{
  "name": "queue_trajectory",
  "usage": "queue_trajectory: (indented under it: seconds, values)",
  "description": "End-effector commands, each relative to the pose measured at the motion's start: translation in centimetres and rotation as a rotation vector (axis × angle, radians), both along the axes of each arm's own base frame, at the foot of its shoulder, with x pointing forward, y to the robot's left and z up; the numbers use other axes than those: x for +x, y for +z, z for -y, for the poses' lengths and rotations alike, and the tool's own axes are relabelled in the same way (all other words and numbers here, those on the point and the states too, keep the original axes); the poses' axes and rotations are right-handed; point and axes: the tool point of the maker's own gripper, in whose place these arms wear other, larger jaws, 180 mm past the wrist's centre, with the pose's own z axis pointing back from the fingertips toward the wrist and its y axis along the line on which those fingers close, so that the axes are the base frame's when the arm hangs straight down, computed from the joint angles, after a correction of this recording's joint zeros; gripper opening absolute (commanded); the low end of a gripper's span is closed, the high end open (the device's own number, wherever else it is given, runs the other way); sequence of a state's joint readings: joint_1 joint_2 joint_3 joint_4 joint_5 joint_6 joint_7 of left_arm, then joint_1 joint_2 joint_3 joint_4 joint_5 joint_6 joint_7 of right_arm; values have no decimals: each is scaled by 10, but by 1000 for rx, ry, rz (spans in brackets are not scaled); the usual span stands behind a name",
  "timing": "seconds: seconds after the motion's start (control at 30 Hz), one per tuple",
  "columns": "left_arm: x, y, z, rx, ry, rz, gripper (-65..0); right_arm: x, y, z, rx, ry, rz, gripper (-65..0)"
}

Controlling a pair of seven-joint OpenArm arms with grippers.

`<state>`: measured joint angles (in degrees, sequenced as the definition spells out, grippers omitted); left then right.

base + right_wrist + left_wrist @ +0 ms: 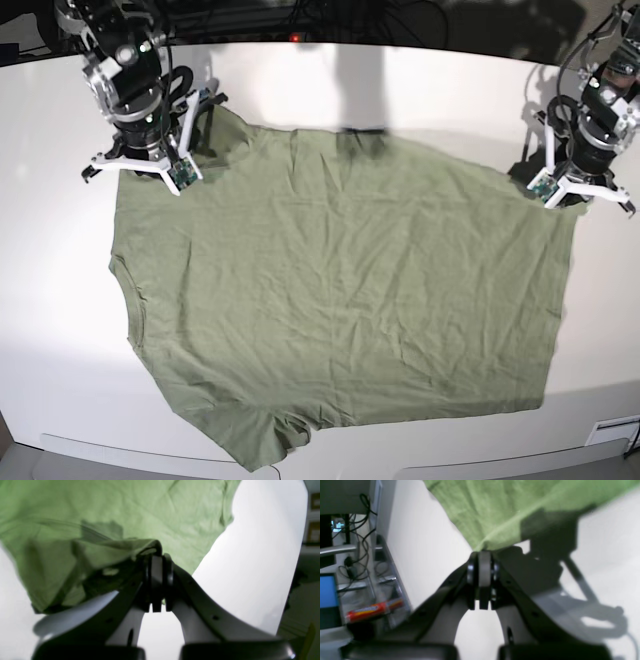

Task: Fold the T-shirt properly
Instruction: 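Lift the shirt edge with both grippers and pull it toward the robot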

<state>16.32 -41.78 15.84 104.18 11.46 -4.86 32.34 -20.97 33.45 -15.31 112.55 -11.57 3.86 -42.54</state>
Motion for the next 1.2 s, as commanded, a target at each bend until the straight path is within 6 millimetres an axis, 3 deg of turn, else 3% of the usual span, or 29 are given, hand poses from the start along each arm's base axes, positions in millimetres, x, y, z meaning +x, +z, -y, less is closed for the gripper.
queue_trajectory:
  seconds: [0.0, 0.23, 0.63, 0.93, 1.17]
  values:
    - [8, 11, 1, -2, -4, 46, -650, 14, 11, 3, -9, 4, 57, -650]
    - [11, 12, 5, -4, -6, 61, -650, 37, 10, 9, -21, 4, 63, -650]
    - [52, 26, -7, -22, 30, 139, -650, 66, 7, 27, -56, -31, 77, -650]
    - [72, 17, -17, -49, 62, 161, -650, 106, 35, 29, -32, -41, 172, -650]
    - [87, 5, -27, -59, 115, 154, -650, 123, 49, 24, 11, -33, 214, -650]
